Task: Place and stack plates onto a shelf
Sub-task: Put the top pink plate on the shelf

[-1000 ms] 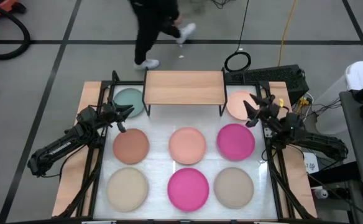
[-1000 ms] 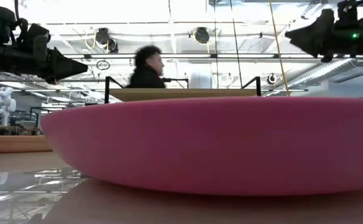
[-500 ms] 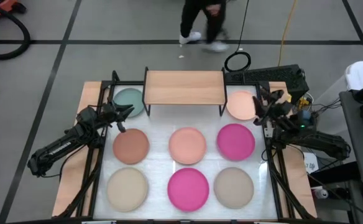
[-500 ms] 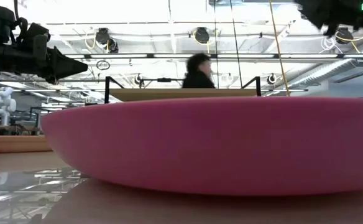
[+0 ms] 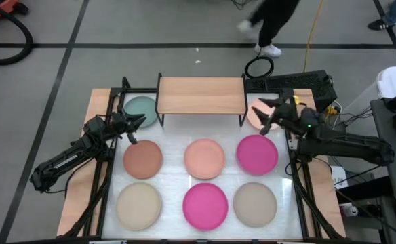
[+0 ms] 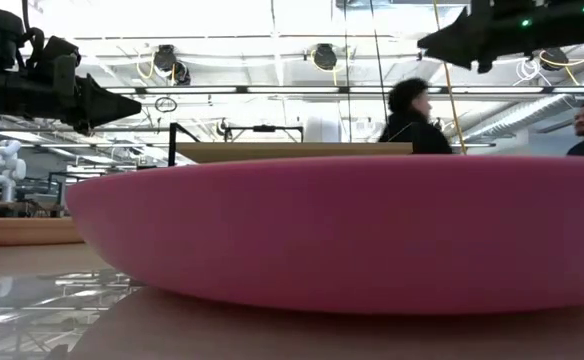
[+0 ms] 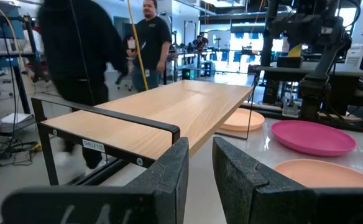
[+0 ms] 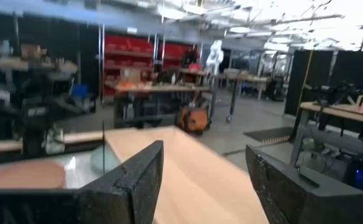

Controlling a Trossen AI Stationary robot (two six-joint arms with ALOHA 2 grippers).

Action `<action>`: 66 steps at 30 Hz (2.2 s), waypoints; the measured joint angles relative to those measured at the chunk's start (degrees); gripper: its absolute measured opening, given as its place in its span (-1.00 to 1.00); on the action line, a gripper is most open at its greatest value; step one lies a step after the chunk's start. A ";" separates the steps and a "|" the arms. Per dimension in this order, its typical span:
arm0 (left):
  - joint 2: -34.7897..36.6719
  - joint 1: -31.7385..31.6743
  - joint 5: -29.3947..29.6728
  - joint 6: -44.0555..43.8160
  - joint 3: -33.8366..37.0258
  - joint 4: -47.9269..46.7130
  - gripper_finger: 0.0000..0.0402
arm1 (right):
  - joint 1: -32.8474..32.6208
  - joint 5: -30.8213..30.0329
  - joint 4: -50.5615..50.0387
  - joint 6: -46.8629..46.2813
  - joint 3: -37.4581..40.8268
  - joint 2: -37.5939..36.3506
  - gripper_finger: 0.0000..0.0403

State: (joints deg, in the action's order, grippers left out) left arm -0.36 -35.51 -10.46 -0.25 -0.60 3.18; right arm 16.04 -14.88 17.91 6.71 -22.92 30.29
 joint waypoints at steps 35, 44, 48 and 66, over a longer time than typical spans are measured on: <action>0.00 -0.01 0.00 0.00 0.00 0.02 -0.62 | -2.79 7.48 -28.76 -0.18 -12.84 12.10 0.04; 0.00 -0.02 0.00 0.00 0.00 0.02 -0.62 | -8.73 7.52 -49.85 -2.02 -21.58 20.12 0.04; 0.00 -0.02 0.00 0.00 -0.01 0.02 -0.62 | -12.19 7.69 -57.08 -6.44 -23.64 24.62 0.04; 0.00 -0.02 0.00 0.00 0.00 0.02 -0.62 | -30.99 13.69 -59.26 -20.81 -23.63 43.85 0.04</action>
State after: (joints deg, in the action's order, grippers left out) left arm -0.36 -35.53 -10.46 -0.25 -0.60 3.20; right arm -14.95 -1.19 -41.35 -14.10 -46.54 74.14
